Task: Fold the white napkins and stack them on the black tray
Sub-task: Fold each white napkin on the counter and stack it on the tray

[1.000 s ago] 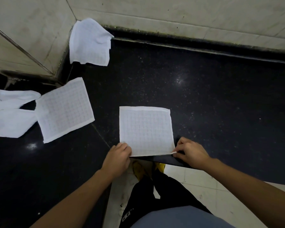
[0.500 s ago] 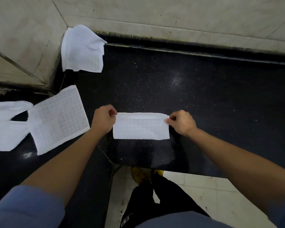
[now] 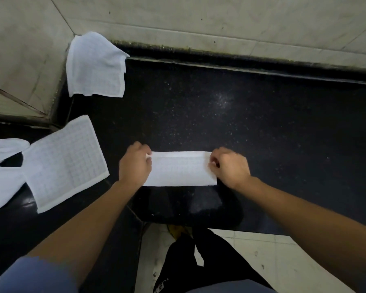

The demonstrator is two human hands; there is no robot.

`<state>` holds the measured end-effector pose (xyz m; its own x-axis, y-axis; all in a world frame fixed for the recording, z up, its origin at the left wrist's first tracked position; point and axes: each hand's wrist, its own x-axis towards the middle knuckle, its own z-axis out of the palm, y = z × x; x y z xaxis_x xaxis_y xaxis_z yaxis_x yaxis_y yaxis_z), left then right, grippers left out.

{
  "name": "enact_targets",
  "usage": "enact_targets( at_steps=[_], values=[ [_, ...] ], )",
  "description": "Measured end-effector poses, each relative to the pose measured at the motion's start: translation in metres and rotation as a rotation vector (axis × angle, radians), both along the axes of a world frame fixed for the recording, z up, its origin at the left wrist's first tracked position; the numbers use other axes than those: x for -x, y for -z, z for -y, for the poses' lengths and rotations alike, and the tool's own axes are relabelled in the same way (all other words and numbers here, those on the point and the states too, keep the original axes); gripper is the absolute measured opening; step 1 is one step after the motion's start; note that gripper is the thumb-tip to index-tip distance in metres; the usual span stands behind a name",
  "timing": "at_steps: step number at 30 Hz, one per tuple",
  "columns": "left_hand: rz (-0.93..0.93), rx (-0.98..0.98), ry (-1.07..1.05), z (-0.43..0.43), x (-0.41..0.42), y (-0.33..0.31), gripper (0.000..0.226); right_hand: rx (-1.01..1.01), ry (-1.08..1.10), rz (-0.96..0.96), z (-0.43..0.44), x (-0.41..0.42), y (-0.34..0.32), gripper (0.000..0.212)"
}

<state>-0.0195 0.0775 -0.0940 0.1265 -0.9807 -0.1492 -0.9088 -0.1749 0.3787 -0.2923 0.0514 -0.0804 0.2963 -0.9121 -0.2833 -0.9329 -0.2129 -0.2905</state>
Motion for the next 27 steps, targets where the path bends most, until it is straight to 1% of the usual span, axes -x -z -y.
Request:
enact_targets(
  at_steps=[1,3,5,9,12,13,16,17,19,21,23,25,26,27],
  values=[
    [-0.022,0.01,0.081,-0.01,0.005,0.0,0.006,0.009,-0.09,0.04,-0.01,-0.003,0.0,0.014],
    [-0.05,-0.03,0.201,-0.036,0.012,0.005,0.009,-0.037,-0.254,0.065,-0.03,-0.007,0.007,0.017],
    [-0.066,-0.077,0.228,-0.06,0.009,0.013,0.009,-0.083,-0.33,0.047,-0.043,-0.003,0.019,0.019],
    [-0.137,-0.095,0.102,-0.084,-0.009,0.023,0.006,-0.003,-0.263,0.087,-0.049,0.025,0.03,0.004],
    [-0.127,-0.122,0.113,-0.084,-0.013,0.021,0.006,0.007,-0.268,0.05,-0.052,0.033,0.027,0.008],
    [-0.102,-0.112,0.129,-0.082,-0.014,0.02,0.007,-0.014,-0.21,0.04,-0.051,0.03,0.022,0.009],
    [-0.002,-0.006,0.182,-0.072,-0.019,0.014,0.003,-0.053,0.163,0.051,-0.033,0.014,0.01,0.023],
    [0.031,0.014,0.21,-0.067,-0.019,0.012,0.01,-0.078,0.248,0.013,-0.026,0.007,0.008,0.032],
    [0.11,-0.031,0.307,-0.058,-0.02,0.009,0.032,-0.16,0.334,-0.093,-0.016,-0.009,0.005,0.049],
    [0.173,-0.129,0.377,-0.051,-0.023,0.007,0.046,-0.25,0.437,-0.104,-0.01,-0.021,0.006,0.05],
    [0.187,-0.182,0.389,-0.048,-0.025,0.008,0.05,-0.343,0.577,-0.011,-0.007,-0.027,0.007,0.038],
    [0.202,-0.202,0.393,-0.048,-0.025,0.007,0.05,-0.439,0.734,0.145,-0.004,-0.029,0.005,0.022],
    [0.205,-0.214,0.393,-0.048,-0.024,0.006,0.051,-0.482,0.83,0.247,-0.002,-0.029,0.004,0.02],
    [0.207,-0.225,0.392,-0.047,-0.024,0.005,0.051,-0.531,0.934,0.357,0.0,-0.028,0.001,0.023]
  ],
)
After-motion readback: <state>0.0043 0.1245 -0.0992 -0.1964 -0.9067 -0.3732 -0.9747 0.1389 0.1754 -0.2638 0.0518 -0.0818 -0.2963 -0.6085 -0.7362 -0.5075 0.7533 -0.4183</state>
